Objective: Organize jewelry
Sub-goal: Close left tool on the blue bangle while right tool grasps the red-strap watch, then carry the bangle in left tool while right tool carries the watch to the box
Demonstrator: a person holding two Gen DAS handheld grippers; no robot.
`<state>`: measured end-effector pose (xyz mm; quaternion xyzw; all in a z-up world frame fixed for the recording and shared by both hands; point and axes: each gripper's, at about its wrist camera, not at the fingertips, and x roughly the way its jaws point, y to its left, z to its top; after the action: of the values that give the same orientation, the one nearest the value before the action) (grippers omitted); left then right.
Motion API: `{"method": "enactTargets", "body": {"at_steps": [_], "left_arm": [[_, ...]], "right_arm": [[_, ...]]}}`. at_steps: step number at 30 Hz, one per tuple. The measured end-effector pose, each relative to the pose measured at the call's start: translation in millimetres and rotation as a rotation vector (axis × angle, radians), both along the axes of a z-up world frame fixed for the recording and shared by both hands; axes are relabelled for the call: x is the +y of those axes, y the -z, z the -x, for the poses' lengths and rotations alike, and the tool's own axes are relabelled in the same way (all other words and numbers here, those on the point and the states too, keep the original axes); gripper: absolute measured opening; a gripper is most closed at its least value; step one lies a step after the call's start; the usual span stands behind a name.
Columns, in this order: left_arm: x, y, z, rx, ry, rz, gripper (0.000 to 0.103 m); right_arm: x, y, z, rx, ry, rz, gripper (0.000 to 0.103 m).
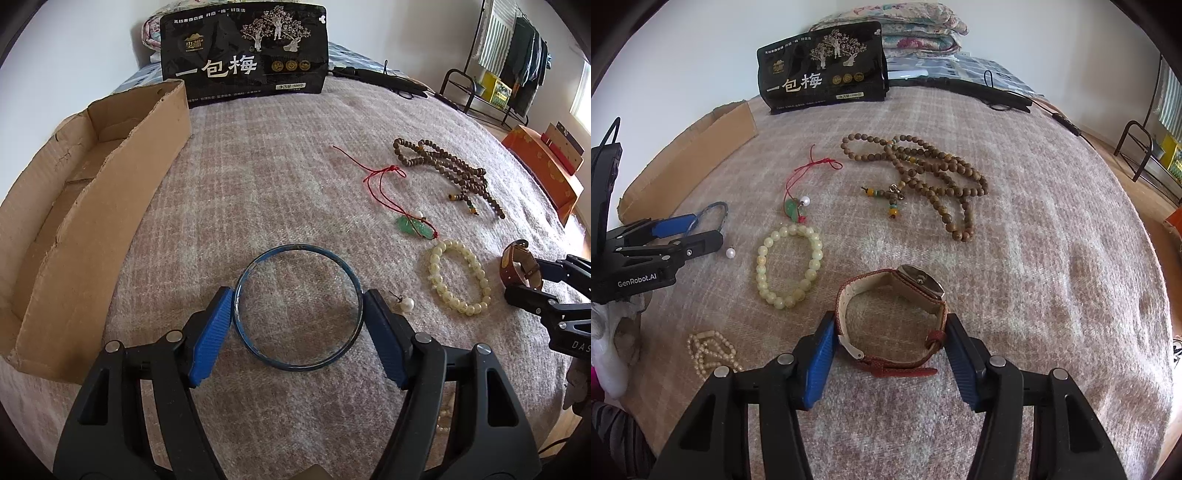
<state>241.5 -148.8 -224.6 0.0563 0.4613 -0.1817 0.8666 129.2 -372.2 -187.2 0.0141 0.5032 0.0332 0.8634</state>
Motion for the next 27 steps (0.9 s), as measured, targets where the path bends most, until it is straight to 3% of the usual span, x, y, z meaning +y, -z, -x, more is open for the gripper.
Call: {"method": "enactTargets", "body": {"at_steps": [7,27], "left_arm": [[-1,-10,8,-0.026,-0.004,-0.005,0.073],[42,-86,28,-0.189,-0.066,0.045,0.073]], "right_arm": [[0,-8,5,-0.015,0.000,0.025,0.058],[18,-65,-2,-0.115,-0.020,0.014,0.057]]}}
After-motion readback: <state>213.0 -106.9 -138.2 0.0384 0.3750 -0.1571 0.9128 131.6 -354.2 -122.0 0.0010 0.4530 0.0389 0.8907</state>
